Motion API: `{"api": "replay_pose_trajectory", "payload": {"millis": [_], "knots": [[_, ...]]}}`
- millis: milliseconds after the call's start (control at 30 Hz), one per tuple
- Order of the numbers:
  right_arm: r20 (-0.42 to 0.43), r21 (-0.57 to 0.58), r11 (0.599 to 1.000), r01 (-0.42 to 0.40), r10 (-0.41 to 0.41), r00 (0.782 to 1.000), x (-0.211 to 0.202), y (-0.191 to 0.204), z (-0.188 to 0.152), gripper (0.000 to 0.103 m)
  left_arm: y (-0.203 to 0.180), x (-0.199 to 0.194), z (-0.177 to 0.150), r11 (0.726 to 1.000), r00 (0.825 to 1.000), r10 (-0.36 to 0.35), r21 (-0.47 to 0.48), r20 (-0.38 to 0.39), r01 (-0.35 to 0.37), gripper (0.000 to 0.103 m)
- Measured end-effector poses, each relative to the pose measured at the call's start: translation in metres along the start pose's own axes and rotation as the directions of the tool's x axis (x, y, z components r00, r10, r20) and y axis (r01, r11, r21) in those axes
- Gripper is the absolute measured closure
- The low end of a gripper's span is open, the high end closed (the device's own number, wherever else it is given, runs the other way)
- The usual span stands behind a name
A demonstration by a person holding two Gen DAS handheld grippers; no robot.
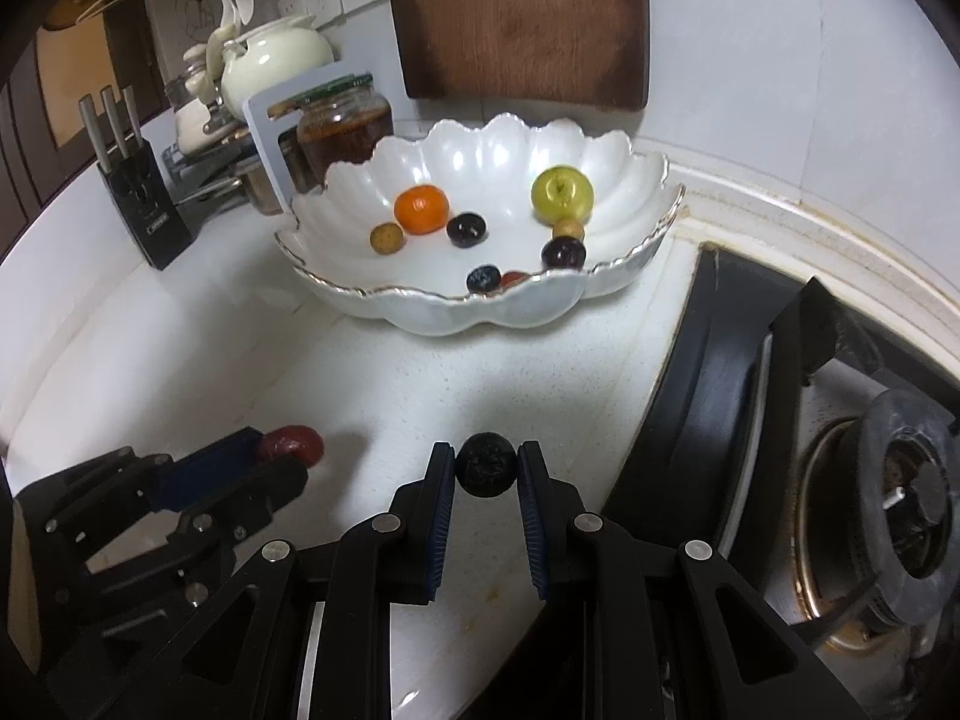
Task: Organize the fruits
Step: 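Carry the red date and the blueberry up over the white bowl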
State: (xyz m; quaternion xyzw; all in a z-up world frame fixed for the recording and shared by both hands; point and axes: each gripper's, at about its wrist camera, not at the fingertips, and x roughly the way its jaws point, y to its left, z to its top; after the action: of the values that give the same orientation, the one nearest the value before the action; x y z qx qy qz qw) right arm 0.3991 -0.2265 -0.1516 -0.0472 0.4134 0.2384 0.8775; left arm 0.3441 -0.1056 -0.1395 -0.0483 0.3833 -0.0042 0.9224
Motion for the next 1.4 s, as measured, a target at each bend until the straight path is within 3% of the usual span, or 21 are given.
{"api": "replay_pose_trajectory", "payload": {"millis": [267, 367, 567, 933, 1033, 1167, 1400], "knots": [[0.052, 0.027, 0.999, 0.023, -0.024, 0.998, -0.017, 0.006, 0.004, 0.080, 0.005, -0.009, 0.008, 0.999, 0.999, -0.040, 0.038, 0.023, 0.039, 0.091], [0.038, 0.067, 0.998, 0.012, -0.015, 0.999, -0.012, 0.004, 0.000, 0.080, 0.013, 0.001, 0.002, 0.997, 0.997, -0.070, 0.009, -0.017, 0.070, 0.092], [-0.005, 0.071, 0.997, 0.014, -0.014, 1.000, -0.002, 0.011, -0.012, 0.080, 0.018, 0.004, -0.009, 0.996, 0.996, -0.090, 0.009, -0.026, 0.091, 0.101], [-0.028, 0.092, 0.996, 0.008, -0.005, 1.000, 0.006, 0.013, -0.020, 0.080, 0.023, 0.012, -0.015, 0.993, 0.992, -0.114, -0.001, -0.050, 0.114, 0.100], [-0.029, 0.096, 0.995, 0.011, -0.008, 1.000, 0.006, 0.012, -0.021, 0.080, 0.022, 0.014, -0.016, 0.993, 0.991, -0.119, 0.007, -0.057, 0.119, 0.096], [-0.028, 0.099, 0.995, 0.013, -0.010, 1.000, 0.007, 0.011, -0.021, 0.080, 0.020, 0.018, -0.015, 0.992, 0.990, -0.124, 0.004, -0.065, 0.125, 0.082], [-0.034, 0.111, 0.994, 0.018, -0.015, 0.999, 0.010, 0.007, -0.023, 0.080, 0.015, 0.031, -0.014, 0.993, 0.989, -0.118, 0.014, -0.090, 0.120, 0.081]]}}
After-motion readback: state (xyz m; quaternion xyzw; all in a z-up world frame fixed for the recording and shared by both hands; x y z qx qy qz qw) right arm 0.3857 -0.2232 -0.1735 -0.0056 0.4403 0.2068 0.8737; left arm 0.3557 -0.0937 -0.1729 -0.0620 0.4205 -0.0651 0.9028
